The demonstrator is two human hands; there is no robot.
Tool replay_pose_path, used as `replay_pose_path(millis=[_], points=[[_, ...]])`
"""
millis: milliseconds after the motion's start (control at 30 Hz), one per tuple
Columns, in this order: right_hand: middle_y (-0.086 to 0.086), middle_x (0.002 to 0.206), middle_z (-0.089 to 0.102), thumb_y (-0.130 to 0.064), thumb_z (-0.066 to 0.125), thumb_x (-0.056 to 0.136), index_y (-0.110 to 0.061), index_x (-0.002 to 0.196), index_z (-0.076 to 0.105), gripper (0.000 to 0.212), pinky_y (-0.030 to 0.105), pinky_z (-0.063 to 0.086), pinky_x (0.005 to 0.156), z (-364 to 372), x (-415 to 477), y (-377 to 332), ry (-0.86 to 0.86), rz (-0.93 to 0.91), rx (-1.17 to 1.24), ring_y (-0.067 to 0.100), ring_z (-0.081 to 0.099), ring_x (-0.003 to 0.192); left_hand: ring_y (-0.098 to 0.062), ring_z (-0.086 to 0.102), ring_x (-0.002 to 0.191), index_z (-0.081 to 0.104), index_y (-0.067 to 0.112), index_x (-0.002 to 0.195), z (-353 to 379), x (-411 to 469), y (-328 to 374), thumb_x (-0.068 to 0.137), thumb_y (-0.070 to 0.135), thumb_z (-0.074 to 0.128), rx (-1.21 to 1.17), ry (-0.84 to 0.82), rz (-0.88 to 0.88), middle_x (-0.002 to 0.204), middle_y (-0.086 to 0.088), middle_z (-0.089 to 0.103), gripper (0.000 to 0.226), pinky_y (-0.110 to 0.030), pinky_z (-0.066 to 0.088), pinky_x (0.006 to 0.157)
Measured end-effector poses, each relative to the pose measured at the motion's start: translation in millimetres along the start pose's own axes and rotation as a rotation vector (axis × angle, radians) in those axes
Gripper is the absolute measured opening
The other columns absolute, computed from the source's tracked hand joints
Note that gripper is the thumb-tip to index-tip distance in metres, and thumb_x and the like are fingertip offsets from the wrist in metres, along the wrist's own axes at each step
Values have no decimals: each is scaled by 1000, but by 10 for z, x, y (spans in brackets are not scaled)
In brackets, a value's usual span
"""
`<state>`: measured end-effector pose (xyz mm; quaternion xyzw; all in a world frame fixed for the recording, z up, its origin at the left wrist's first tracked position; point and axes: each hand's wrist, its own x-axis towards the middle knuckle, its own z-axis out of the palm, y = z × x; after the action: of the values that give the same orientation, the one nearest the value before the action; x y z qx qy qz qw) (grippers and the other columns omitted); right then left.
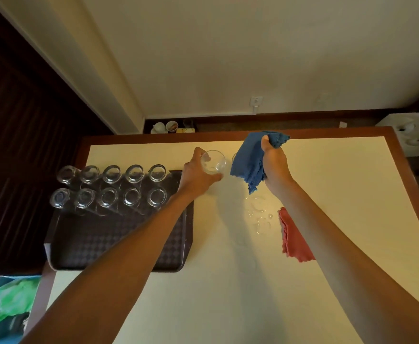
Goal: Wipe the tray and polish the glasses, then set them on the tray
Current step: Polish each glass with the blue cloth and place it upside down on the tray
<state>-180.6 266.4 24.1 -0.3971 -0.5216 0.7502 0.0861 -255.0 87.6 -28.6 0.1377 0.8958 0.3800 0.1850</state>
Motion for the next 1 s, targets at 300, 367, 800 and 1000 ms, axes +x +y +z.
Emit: replay_pose_path(millis=[300, 367, 800, 1000], points=[[19, 121, 64, -47, 49, 103, -13, 117, 59, 38, 49, 50, 103, 535, -539, -250, -84, 43, -51, 34, 63, 112, -10, 70, 101, 55, 26, 120, -955, -294, 470, 67, 47, 91, -354, 235, 30, 110, 8, 73, 68, -41, 59, 93], [24, 127, 62, -50, 51, 101, -12, 114, 60, 41, 53, 49, 104, 669, -699, -306, -111, 92, -45, 36, 63, 114, -11, 72, 99, 54, 28, 115, -1183, -387, 618, 62, 51, 89, -452, 231, 69, 102, 8, 76, 67, -48, 59, 92], [8, 89, 64, -54, 50, 100, -16, 96, 59, 39, 44, 51, 91, 1706, -1782, -636, -195, -26, -52, 24, 64, 87, -12, 70, 101, 51, 22, 127, -2503, -1024, 574, 72, 56, 87, -380, 331, 185, 112, 4, 72, 74, -21, 57, 71], [2, 66, 39, -44, 32, 108, -17, 79, 43, 41, 18, 34, 50, 2164, -2412, -721, -135, -410, -320, 12, 40, 60, -21, 72, 86, 57, 14, 104, -2874, -1165, 356, 81, 59, 81, -530, 292, 99, 94, -5, 73, 56, -41, 60, 83]])
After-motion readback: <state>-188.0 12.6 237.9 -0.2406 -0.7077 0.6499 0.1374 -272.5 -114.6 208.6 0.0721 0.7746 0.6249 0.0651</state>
